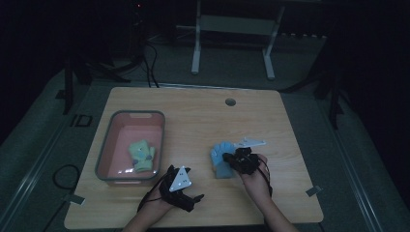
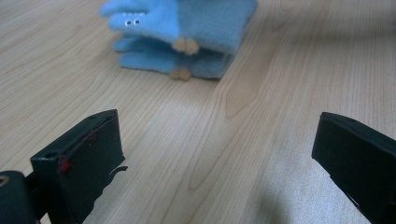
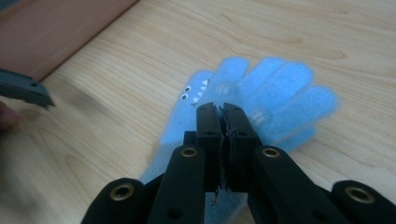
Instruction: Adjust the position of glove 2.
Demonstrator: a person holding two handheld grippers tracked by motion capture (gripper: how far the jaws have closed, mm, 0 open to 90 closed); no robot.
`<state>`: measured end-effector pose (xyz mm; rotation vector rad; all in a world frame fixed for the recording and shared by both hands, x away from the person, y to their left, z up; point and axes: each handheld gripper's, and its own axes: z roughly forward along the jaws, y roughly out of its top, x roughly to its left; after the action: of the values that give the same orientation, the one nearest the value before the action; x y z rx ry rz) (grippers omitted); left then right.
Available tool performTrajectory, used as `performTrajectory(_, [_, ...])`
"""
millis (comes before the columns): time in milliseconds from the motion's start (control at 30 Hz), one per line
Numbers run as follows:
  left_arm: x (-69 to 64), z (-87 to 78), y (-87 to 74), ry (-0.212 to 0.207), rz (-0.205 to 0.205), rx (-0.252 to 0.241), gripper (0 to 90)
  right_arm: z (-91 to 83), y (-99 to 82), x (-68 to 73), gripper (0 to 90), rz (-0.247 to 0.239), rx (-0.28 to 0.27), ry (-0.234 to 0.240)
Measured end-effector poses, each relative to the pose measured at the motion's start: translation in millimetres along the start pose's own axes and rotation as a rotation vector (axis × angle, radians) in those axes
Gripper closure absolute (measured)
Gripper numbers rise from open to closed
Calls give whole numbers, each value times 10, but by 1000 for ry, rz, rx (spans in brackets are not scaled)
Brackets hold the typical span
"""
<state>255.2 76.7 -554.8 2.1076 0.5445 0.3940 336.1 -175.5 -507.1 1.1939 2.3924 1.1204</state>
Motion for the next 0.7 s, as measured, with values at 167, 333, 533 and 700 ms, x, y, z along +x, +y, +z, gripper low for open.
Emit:
performTrajectory(167, [-3, 5, -1, 5, -1, 6, 21, 147, -56, -39, 861, -6, 37, -2])
performTrajectory(333, [-6, -1, 5, 3, 0, 0, 21, 234, -104, -90, 856, 20, 57, -8])
performTrajectory(533, [-19, 10, 1, 0, -11, -13, 21, 300, -155, -100, 841, 18, 63, -25])
performTrajectory(700, [-23, 10, 13, -7, -39, -33, 21, 297, -157, -82, 796, 19, 56, -27])
